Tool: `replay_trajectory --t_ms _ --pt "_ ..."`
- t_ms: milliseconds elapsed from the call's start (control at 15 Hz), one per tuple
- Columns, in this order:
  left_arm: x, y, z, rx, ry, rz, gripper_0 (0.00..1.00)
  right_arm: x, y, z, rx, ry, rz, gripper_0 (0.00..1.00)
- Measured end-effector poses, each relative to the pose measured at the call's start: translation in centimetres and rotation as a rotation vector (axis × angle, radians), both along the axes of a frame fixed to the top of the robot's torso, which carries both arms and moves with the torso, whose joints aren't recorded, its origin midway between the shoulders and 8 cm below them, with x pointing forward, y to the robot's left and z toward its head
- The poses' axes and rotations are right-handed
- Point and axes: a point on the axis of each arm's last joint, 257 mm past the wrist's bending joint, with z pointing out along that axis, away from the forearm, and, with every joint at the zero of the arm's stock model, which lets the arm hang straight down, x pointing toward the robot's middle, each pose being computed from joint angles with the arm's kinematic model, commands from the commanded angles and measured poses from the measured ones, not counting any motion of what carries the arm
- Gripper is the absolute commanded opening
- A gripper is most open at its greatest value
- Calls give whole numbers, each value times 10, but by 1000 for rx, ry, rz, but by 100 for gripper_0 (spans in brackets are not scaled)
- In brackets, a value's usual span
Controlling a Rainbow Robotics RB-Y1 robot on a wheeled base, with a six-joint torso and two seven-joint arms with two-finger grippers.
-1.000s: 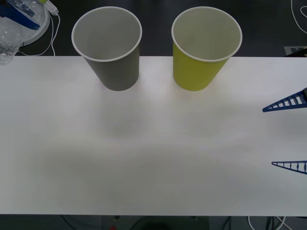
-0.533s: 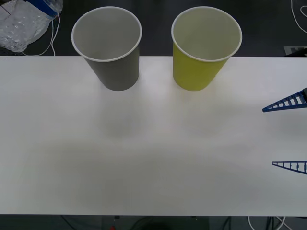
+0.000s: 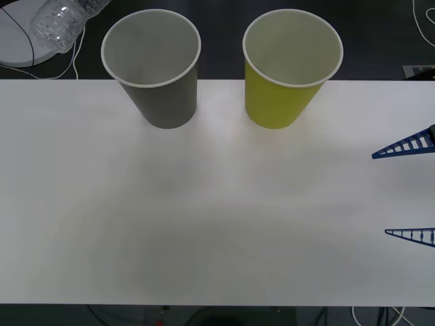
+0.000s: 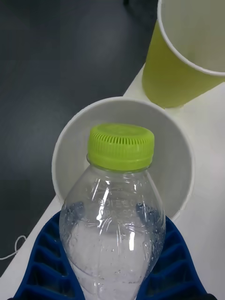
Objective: Put the can into the green bin and the plastic bottle into the gray bin
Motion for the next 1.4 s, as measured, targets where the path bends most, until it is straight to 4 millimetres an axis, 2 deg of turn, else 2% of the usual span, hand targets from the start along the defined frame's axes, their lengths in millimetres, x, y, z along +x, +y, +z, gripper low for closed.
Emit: replay_trajectory --t_ms 267,600,1400 --pt "11 -21 0 4 3 1 0 0 0 0 0 0 0 100" --pt "11 -42 -9 17 15 -30 0 0 0 0 0 0 0 100" --pt "7 -59 -8 72 14 -64 0 0 0 0 0 0 0 100"
